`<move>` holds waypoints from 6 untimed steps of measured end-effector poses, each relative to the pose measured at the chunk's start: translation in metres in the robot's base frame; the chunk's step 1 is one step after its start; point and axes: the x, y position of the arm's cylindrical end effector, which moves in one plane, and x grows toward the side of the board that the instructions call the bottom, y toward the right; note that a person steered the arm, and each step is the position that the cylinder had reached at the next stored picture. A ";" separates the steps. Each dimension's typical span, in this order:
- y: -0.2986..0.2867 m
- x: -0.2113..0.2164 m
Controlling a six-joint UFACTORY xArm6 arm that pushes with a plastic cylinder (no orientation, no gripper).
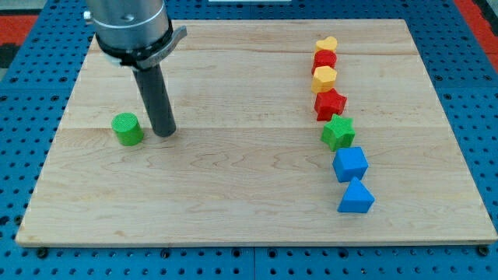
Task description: Push the green circle above the heart
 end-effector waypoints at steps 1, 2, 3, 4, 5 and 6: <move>-0.070 0.020; -0.031 -0.037; 0.050 -0.082; 0.063 -0.124; 0.021 -0.133; 0.107 -0.163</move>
